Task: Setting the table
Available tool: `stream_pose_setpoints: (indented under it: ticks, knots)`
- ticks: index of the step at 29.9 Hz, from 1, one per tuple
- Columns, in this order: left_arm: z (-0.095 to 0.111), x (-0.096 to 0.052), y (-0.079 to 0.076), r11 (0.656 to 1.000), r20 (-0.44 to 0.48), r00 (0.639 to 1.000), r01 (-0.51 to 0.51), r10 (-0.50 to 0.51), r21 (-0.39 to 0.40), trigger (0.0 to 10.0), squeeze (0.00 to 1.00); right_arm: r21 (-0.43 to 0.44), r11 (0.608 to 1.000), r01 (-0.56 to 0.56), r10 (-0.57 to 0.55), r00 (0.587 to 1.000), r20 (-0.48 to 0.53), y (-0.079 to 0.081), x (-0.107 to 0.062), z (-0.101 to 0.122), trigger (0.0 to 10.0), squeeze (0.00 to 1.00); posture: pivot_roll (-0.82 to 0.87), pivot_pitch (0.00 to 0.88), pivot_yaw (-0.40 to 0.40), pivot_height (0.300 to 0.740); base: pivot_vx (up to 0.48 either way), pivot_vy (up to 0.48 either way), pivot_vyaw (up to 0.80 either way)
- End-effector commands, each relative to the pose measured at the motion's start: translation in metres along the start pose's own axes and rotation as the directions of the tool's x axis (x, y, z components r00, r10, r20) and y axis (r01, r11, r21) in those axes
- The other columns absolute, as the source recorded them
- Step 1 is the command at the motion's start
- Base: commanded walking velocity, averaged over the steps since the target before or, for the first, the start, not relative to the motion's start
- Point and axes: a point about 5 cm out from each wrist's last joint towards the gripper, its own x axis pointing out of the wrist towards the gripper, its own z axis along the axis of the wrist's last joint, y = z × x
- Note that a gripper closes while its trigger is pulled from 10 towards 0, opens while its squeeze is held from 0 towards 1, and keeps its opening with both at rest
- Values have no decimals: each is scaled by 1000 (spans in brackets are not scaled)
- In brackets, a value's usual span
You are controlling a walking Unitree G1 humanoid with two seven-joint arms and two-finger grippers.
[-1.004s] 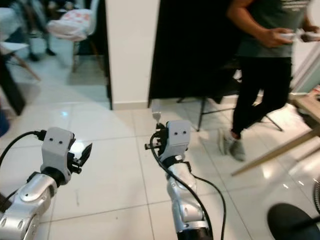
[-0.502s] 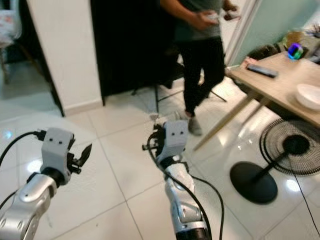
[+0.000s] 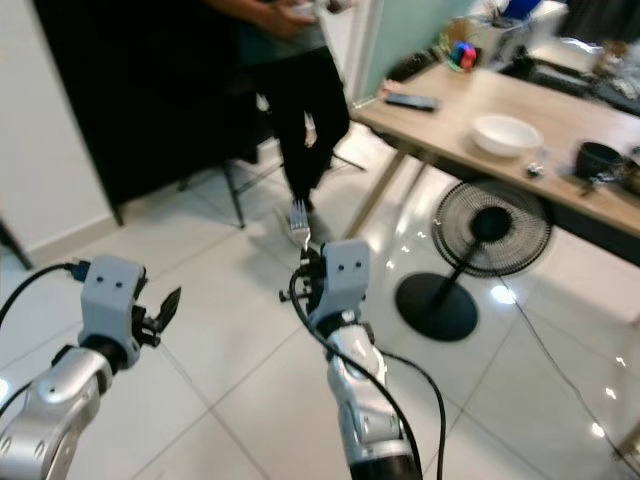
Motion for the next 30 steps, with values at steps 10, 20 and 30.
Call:
stream_pose_setpoints:
  ticks: [10, 20, 30]
  knots:
    - [-6, -2, 1, 1000, -22, 1000, -6, 6, 0, 10000, 0, 12, 1000, -2, 2, 1000, -13, 2, 0, -3, 10000, 0, 45, 27, 36, 740, 0, 0, -791]
    - [-5, -2, 1, 1000, -14, 1000, -5, 5, -10, 10000, 0, 10, 1000, -3, 3, 1000, -15, 2, 0, -3, 10000, 0, 46, 24, 34, 740, 0, 0, -795]
    - [-4, -1, 2, 1000, -15, 1000, -14, 14, -11, 10000, 0, 8, 1000, -6, 6, 1000, -17, 2, 0, -3, 10000, 0, 45, 25, 33, 740, 0, 0, -789]
